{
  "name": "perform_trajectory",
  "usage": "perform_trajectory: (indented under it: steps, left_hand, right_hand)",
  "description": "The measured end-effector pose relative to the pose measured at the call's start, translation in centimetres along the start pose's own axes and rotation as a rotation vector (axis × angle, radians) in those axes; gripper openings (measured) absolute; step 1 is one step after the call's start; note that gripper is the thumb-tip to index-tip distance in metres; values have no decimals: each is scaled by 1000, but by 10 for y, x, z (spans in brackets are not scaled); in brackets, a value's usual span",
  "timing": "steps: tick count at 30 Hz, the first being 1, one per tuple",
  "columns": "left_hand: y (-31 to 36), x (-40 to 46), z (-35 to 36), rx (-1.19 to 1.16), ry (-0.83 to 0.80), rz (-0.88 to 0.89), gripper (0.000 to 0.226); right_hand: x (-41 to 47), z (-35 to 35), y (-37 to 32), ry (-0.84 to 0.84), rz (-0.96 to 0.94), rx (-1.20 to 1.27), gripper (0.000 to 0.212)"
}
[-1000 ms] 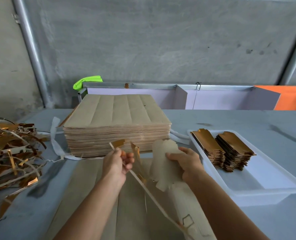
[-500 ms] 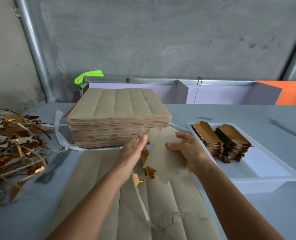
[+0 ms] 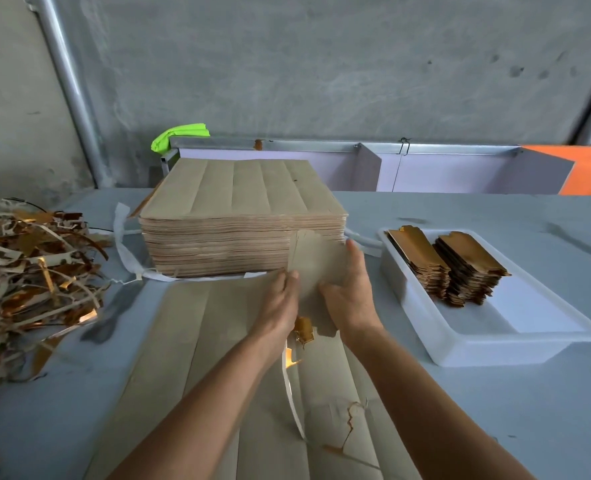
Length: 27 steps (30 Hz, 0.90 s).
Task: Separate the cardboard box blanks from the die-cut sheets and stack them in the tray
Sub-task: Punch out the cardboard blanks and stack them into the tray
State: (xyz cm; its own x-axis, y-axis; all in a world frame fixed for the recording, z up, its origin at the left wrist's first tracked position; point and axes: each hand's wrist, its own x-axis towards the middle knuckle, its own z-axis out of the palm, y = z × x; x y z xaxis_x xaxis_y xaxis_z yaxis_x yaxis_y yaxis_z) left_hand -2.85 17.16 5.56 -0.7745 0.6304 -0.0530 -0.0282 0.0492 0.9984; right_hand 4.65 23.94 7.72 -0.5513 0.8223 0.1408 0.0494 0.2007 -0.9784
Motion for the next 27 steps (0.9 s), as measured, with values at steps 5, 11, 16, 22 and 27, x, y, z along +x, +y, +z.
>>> perform_trajectory:
  steps: [5,11,16,22,27]
  left_hand:
    - [-13,0,-33,40,239,174,40]
    - [-11,0,-50,-246,85,156,40]
    - [-13,1,-47,-431,62,81,39]
    - [-13,5,-46,-399,107,69,38]
    - [-12,19,-57,-295,242,163,35]
  right_hand:
    - [16,-31,0,109,-51,-314,64]
    - [24,-12,16,-32,-210,-963,31]
    - [27,28,30,-225,-316,-1144,41]
    - [31,62,40,-135,-286,-1240,20]
    - [32,47,35,-71,-219,-1001,20]
